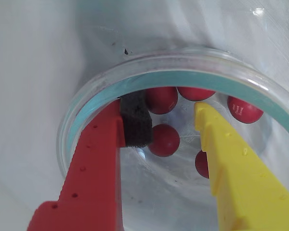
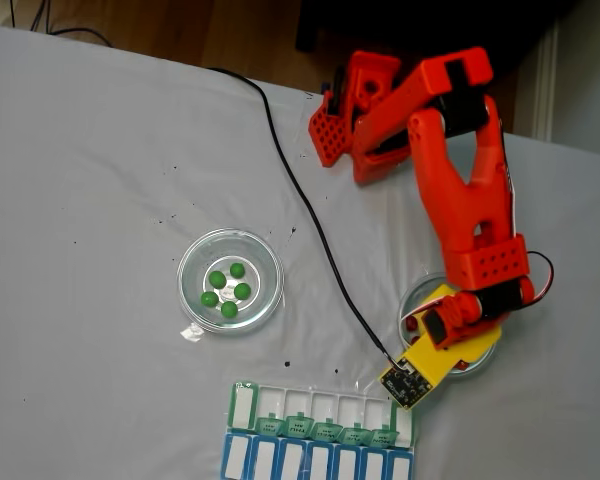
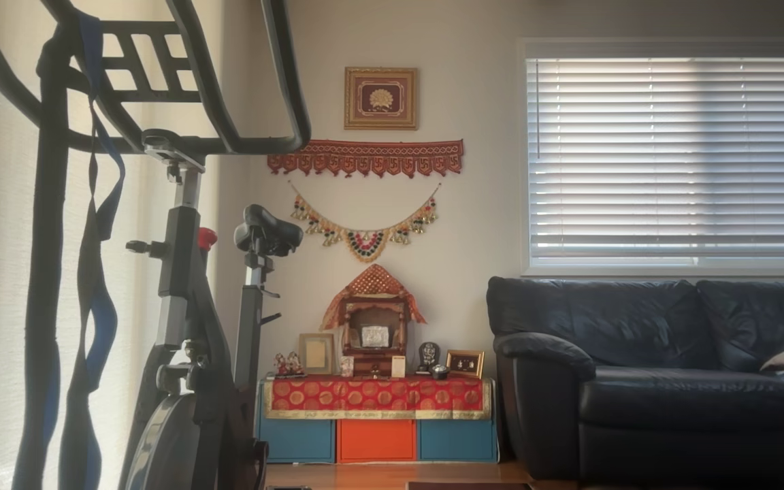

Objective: Sort medicines into box.

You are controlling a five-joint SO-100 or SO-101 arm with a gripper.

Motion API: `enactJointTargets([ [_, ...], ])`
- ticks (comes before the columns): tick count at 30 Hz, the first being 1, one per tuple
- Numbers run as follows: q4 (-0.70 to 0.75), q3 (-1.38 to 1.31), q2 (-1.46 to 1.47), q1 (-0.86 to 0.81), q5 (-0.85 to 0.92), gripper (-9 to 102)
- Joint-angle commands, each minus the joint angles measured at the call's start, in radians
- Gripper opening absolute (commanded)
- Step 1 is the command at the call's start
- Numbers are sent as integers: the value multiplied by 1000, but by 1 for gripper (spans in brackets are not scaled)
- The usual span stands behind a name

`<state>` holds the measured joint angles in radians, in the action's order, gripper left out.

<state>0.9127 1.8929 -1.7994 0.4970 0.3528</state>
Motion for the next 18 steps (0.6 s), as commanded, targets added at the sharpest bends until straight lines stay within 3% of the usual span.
enactJointTargets([
  [1,-43,-43,-20,-14,12,17],
  [18,-40,-51,34,-2,25,16],
])
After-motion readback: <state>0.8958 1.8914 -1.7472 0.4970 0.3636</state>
